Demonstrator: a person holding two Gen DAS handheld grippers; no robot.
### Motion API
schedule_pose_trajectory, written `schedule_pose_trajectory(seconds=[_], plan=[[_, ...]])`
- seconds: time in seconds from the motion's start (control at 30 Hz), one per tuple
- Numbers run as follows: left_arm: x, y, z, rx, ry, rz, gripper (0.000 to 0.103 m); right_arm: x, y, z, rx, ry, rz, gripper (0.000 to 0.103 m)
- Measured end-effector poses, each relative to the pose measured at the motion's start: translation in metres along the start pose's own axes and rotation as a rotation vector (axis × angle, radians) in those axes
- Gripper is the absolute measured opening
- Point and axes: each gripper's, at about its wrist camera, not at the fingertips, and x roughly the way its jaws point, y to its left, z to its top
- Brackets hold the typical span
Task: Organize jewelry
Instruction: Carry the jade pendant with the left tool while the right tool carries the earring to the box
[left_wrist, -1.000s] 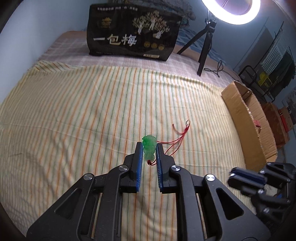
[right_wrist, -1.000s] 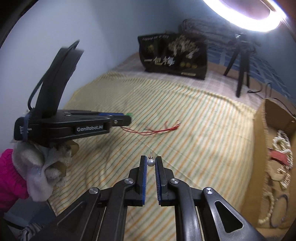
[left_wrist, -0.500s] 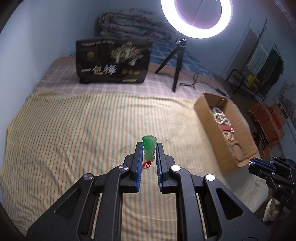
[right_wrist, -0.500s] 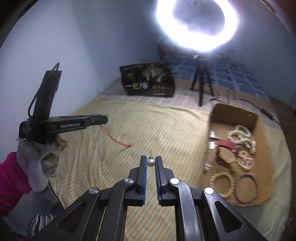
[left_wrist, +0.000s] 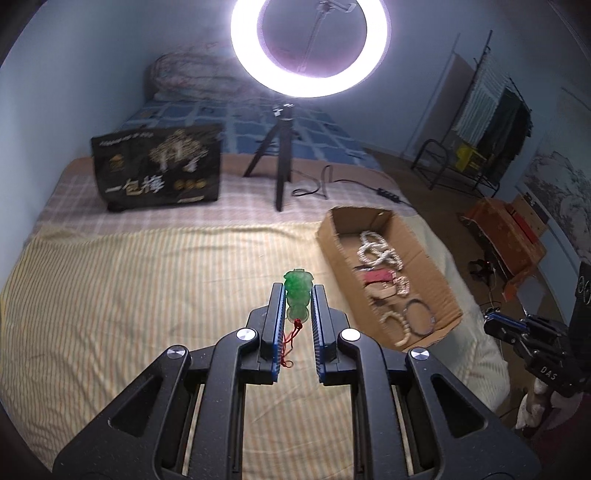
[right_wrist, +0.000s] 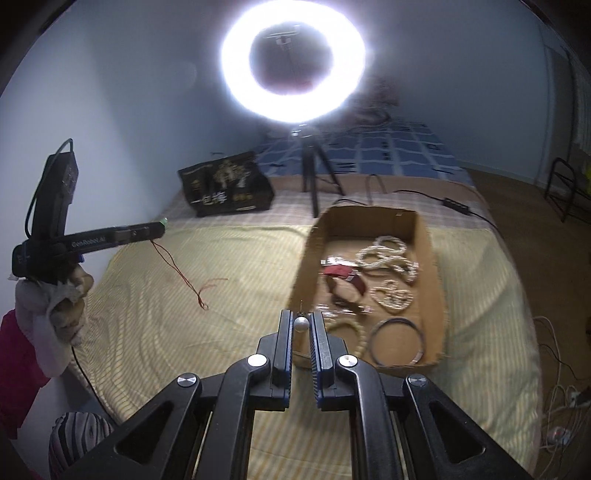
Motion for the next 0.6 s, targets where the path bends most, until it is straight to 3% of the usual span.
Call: schedule_pose_trajectory(seconds=[0.6], plan=[[0.038, -0.064, 0.053, 0.064, -0.022, -0.063, 0.012, -0.009, -0.051, -0.011, 0.062, -0.005, -0.051, 0.006]])
